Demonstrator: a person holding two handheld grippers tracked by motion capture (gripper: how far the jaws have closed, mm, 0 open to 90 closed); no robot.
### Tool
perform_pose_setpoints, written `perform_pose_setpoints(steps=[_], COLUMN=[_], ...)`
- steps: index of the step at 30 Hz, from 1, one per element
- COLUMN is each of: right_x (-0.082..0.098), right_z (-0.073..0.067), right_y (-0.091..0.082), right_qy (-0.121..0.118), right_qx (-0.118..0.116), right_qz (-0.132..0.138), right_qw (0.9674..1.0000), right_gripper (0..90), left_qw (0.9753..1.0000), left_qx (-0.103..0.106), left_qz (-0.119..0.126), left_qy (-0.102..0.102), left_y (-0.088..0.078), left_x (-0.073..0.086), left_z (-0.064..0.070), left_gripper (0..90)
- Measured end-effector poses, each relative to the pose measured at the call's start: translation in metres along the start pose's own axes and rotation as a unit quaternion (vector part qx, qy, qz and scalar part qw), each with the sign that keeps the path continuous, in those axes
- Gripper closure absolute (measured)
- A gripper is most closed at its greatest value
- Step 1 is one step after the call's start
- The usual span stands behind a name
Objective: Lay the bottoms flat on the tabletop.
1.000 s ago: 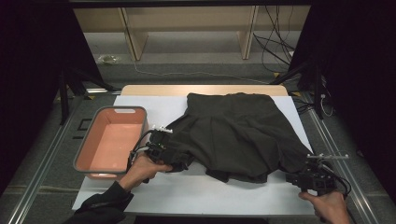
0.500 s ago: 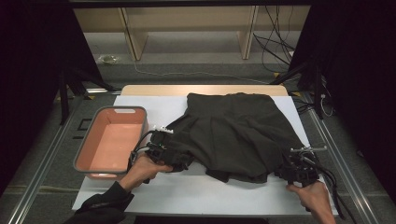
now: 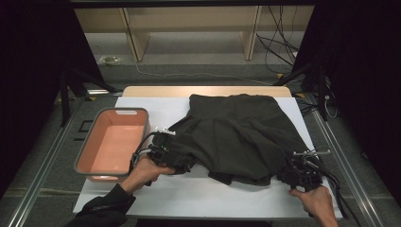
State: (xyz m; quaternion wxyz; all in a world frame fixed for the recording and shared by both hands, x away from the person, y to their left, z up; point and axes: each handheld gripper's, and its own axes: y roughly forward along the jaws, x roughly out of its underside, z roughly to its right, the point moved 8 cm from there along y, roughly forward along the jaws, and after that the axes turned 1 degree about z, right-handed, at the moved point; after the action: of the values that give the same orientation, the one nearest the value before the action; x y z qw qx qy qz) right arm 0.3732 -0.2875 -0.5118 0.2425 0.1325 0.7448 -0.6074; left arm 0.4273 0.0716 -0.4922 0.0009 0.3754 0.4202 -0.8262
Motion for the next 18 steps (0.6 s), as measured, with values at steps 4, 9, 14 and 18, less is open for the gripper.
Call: perform_pose_setpoints(steps=[4, 9, 14, 18], right_x=[-0.013, -0.039, -0.065, -0.076], right_z=[0.005, 0.023, 0.043, 0.053], right_y=[0.007, 0.011, 0.014, 0.018], right_qy=[-0.008, -0.004, 0.008, 0.015], right_qx=[0.014, 0.042, 0.061, 0.074], right_qz=[0.007, 0.034, 0.058, 0.065], right_qw=[0.9998, 0.9986, 0.9964, 0.9951], right_gripper=[74.4, 86.7, 86.9, 87.0], left_qw=[1.0000, 1.0000, 1.0000, 1.0000], left_qx=[0.000, 0.000, 0.001, 0.002], left_qz=[0.000, 0.000, -0.001, -0.003], left_qy=[-0.001, -0.002, -0.002, 0.000], left_y=[0.001, 0.001, 0.001, 0.001], left_x=[0.000, 0.000, 0.000, 0.000], left_z=[0.000, 0.000, -0.001, -0.001], left_gripper=[26.9, 26.9, 27.0, 26.9])
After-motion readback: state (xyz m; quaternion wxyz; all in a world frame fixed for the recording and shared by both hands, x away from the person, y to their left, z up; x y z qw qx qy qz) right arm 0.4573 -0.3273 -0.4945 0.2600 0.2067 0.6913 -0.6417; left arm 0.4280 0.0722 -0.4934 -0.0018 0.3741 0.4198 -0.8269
